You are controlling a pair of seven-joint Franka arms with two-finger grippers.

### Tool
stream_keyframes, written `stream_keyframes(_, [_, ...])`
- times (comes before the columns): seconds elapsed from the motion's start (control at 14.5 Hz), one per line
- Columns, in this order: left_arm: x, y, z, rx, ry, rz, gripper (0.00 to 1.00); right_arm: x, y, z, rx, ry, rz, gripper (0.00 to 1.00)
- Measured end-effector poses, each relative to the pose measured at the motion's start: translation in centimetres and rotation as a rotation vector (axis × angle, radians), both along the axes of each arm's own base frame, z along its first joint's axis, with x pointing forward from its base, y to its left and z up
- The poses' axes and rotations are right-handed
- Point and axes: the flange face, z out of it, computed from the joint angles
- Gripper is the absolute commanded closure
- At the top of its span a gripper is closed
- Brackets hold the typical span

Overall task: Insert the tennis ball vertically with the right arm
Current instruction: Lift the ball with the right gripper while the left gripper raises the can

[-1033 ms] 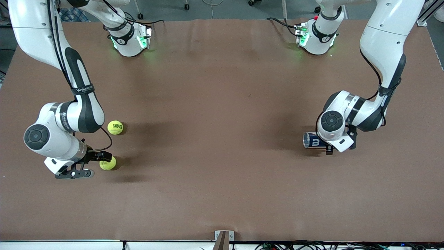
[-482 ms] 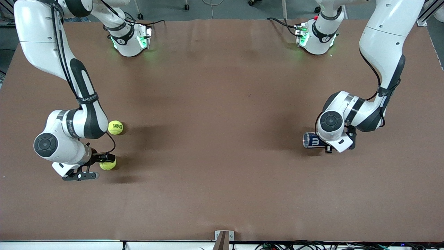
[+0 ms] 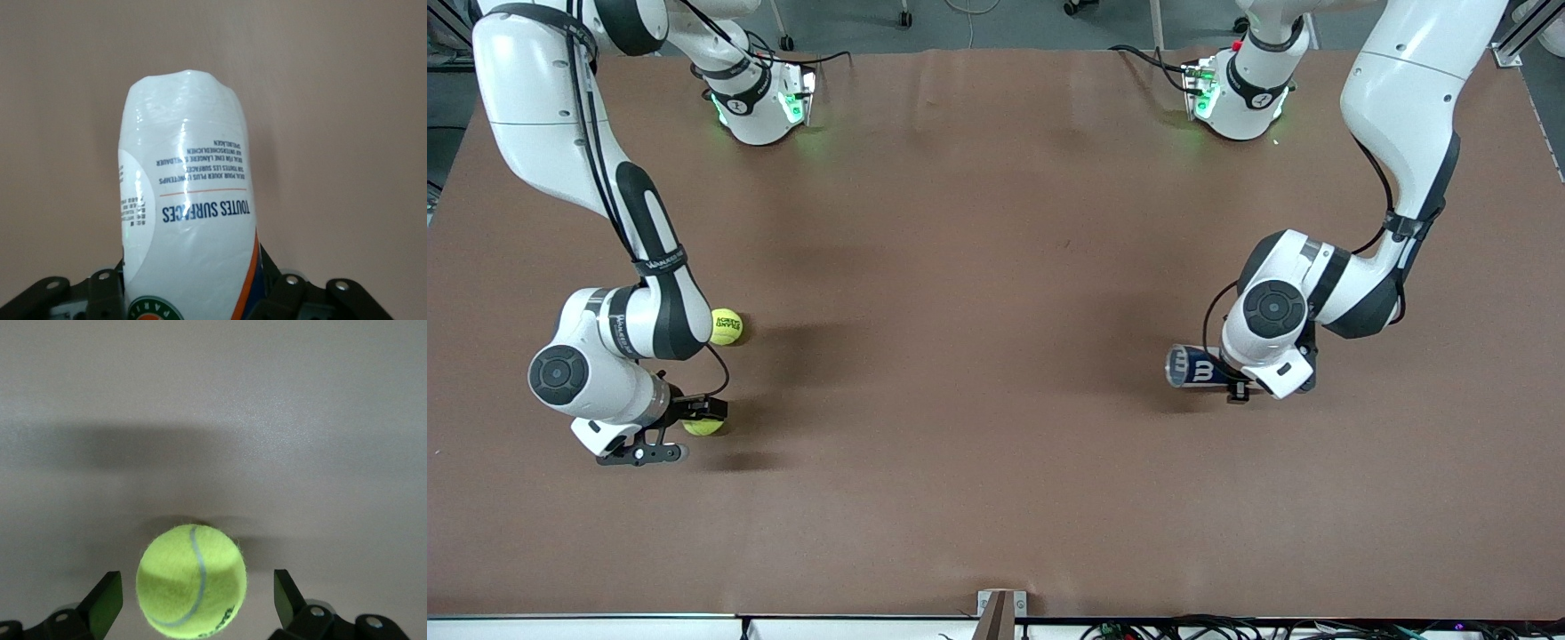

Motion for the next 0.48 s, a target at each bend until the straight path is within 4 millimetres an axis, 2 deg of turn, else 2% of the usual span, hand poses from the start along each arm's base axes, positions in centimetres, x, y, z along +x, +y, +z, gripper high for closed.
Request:
stream_keyframes(0.21, [0.9,-3.5,3.8,-0.136,0.014,0.019,0.34,0.0,0.0,-0.5,0.000,-0.004,0.000,0.00])
stream_keyframes(0.48, [0.9,-8.4,7.4,-0.351,0.043,-0.029,0.34,0.0,0.0,-0.9,0.000,0.000,0.001,0.03])
